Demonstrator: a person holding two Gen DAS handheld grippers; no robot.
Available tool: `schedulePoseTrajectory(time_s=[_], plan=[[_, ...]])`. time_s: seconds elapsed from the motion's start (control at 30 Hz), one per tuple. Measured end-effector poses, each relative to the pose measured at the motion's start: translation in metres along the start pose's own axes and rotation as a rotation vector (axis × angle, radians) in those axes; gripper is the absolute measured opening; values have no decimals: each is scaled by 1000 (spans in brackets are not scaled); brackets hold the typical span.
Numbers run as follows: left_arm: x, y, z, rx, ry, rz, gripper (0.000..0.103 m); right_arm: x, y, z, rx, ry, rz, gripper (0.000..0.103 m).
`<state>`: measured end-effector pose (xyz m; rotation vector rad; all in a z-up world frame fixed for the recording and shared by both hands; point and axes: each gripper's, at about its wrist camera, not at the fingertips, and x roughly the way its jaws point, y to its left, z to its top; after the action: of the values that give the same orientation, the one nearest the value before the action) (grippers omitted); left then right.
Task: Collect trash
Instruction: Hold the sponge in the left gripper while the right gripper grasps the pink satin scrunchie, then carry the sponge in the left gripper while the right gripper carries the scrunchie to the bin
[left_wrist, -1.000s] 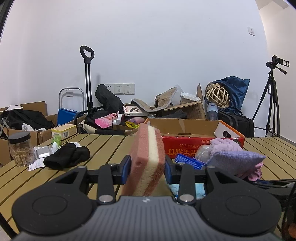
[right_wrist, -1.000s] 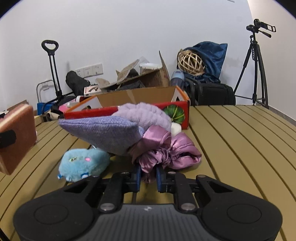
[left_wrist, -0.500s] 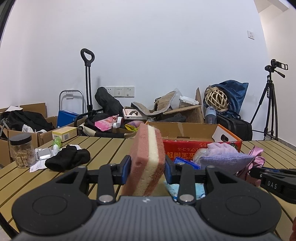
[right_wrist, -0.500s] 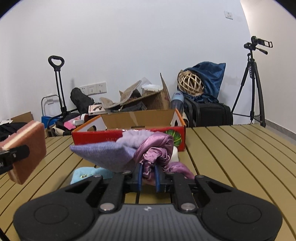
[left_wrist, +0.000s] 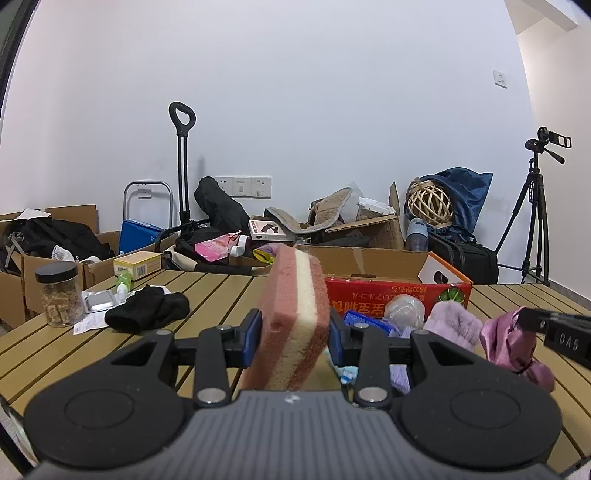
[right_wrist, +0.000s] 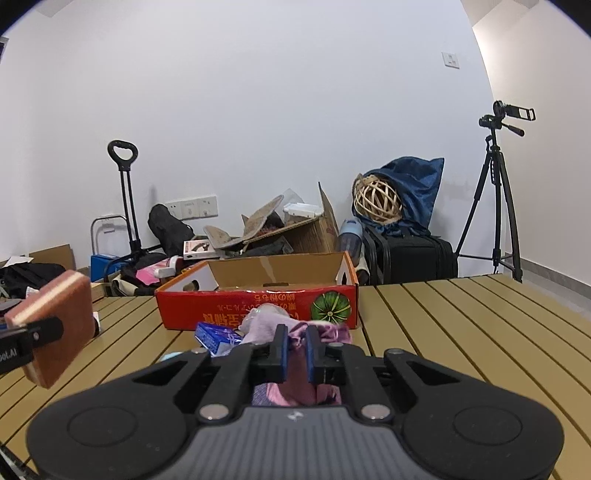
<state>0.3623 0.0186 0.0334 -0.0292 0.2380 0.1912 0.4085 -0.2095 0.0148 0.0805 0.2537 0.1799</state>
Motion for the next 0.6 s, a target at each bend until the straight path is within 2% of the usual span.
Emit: schedulePoseTrajectory(time_s=[0.1, 0.23, 0.37, 0.5, 0.6], plan=[[-8, 4, -6, -6, 15, 3, 37, -6, -1, -2, -8, 2, 7, 7], [-16, 9, -12, -20, 37, 3, 37, -10, -8, -7, 0, 47, 34, 7], [-24, 8, -16, -16, 34, 1, 37, -15, -16, -13, 39, 84, 44, 14], [-27, 5, -16, -4, 25, -5, 37, -17, -23, -21, 44, 104, 17, 39], [-26, 3, -17, -3, 26, -9, 37, -14, -23, -26, 37, 137, 20, 44]])
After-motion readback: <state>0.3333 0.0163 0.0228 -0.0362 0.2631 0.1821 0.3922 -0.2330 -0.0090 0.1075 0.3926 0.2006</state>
